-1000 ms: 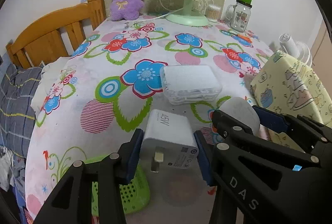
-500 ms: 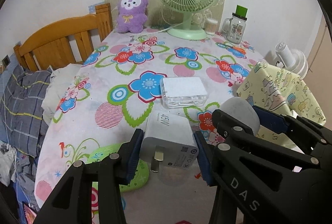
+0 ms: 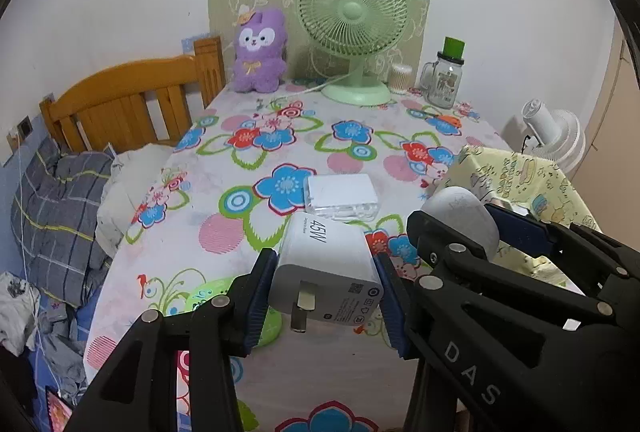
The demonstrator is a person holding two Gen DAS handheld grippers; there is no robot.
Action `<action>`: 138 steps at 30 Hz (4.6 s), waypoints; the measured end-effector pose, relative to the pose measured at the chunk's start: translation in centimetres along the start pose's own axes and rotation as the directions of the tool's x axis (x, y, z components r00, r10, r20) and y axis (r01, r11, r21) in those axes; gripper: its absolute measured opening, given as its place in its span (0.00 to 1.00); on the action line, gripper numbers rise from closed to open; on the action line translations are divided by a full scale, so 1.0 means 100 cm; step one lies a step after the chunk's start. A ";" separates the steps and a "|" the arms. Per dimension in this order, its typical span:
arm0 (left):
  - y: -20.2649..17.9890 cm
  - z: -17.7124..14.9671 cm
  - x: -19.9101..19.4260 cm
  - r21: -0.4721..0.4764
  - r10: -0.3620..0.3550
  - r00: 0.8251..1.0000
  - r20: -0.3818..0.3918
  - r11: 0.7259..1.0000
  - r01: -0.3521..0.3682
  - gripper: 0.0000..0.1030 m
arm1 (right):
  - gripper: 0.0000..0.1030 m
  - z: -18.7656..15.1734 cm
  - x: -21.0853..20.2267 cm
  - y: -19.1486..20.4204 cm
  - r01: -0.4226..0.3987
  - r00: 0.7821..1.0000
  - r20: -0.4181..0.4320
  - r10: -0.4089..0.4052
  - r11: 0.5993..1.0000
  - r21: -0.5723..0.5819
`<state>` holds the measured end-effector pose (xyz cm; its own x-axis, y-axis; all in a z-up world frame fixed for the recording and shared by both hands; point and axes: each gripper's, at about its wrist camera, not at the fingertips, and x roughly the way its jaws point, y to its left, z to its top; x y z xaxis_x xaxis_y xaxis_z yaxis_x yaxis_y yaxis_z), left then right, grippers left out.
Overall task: Organize rigid objects
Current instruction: 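Carry the puck and rectangular charger over the yellow box with both grippers, then lower the puck and rectangular charger into the yellow box with both grippers, then open both grippers and withdraw them from the yellow box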
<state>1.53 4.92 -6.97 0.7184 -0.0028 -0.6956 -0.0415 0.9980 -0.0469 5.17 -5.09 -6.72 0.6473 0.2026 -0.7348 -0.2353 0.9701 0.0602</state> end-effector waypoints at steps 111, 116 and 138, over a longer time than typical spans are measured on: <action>-0.207 0.045 0.094 0.320 -0.165 0.970 -0.181 0.922 0.217 0.84 | 0.54 0.014 0.047 -0.214 0.065 0.995 -0.086 -0.049 0.980 0.190; -0.209 0.045 0.095 0.323 -0.159 0.970 -0.185 0.922 0.212 0.85 | 0.63 0.014 0.048 -0.215 0.076 0.993 -0.098 -0.058 0.979 0.189; -0.185 0.034 0.040 0.308 -0.203 0.973 -0.108 0.924 0.227 0.88 | 0.80 0.001 -0.010 -0.189 0.104 0.995 -0.024 -0.101 0.976 0.191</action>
<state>7.54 -13.37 -6.39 0.6325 -0.2123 -0.7449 0.3386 0.9407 0.0193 8.99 -23.65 -7.06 0.6501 0.0999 -0.7533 -0.0235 0.9935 0.1114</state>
